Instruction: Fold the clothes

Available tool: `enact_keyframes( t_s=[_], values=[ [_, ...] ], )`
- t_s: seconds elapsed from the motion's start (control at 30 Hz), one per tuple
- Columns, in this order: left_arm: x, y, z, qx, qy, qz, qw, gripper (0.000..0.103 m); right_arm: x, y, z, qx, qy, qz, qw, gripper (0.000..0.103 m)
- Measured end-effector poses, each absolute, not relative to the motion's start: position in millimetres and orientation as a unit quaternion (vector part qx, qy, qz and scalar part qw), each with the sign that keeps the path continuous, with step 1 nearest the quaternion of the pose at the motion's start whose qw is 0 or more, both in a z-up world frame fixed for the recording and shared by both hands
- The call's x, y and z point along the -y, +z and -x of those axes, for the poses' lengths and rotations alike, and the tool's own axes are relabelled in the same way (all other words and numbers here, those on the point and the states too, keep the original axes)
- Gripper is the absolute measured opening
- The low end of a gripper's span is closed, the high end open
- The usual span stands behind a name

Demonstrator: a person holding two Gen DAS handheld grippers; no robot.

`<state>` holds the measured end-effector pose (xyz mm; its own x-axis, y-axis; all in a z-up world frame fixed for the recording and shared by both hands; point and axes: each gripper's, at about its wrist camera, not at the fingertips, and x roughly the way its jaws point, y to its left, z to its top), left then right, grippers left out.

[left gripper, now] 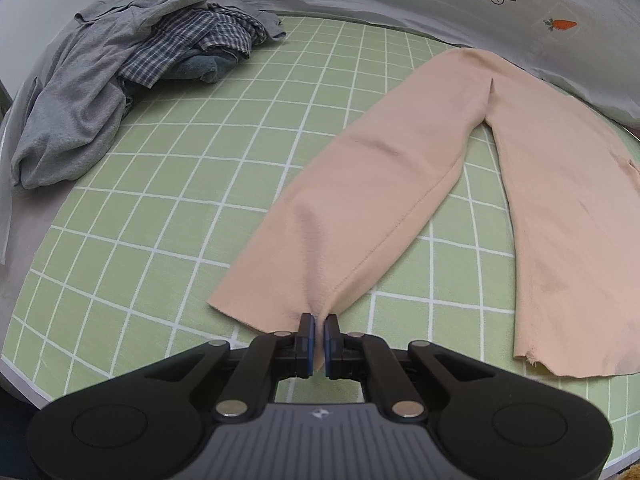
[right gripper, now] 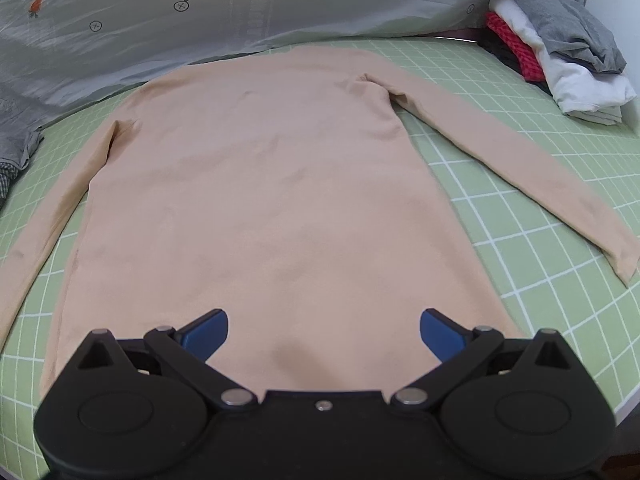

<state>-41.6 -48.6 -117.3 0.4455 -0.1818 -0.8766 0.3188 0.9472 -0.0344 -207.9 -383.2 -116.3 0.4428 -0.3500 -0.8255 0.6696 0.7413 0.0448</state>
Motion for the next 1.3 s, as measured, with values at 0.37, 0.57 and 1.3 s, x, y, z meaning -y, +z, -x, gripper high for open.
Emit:
enact_keyframes(
  t_s=[0.37,0.57,1.3],
  values=[
    [26,-98,35,-0.487,-0.144,-0.027,0.861,0.043,379,-116,210,-0.421,-0.306,-0.192,0.832,0.103],
    [12,-102,21,-0.487,-0.103,-0.029,0.867,0.043,375,-117,210,-0.425,-0.308,-0.189,0.830,0.103],
    [42,-115,16,-0.494,-0.145,-0.066,0.855,0.005,386,-115,220,-0.443,-0.348,-0.166,0.810,0.103]
  ],
)
